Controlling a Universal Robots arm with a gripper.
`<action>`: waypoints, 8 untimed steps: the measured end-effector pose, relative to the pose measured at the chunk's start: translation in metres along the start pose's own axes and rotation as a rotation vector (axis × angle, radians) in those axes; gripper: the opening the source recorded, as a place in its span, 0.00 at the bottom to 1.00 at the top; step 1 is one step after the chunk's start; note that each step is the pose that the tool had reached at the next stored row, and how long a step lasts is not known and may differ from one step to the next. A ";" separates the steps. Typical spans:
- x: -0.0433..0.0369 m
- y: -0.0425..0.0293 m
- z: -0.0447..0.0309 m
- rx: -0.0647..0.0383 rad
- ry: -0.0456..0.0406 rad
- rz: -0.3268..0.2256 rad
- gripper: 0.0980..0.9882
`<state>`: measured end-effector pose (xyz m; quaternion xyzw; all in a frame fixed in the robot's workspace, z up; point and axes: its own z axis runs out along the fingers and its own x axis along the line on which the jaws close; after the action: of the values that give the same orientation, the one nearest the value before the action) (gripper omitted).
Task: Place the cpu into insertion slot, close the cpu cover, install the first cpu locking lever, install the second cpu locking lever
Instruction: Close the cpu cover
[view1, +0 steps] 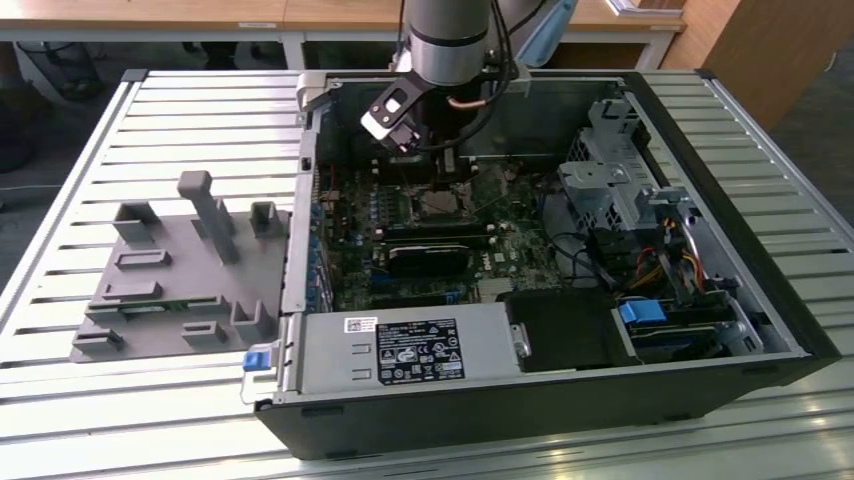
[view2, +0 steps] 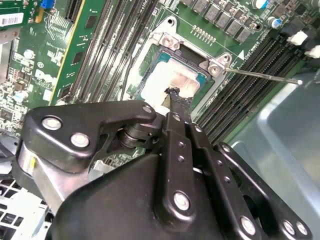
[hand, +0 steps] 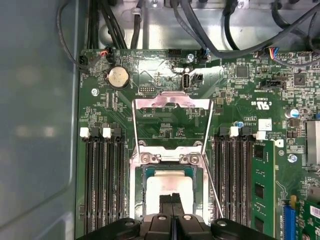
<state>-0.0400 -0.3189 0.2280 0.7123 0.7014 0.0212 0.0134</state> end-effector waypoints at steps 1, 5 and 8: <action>0.0000 0.0001 -0.0019 0.000 0.0001 0.000 0.01; 0.0002 0.0007 -0.0133 0.000 0.0000 0.000 0.01; 0.0003 0.0011 -0.0226 0.000 0.0001 0.000 0.01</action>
<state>-0.0400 -0.3189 0.2506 0.7123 0.7014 0.0213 0.0133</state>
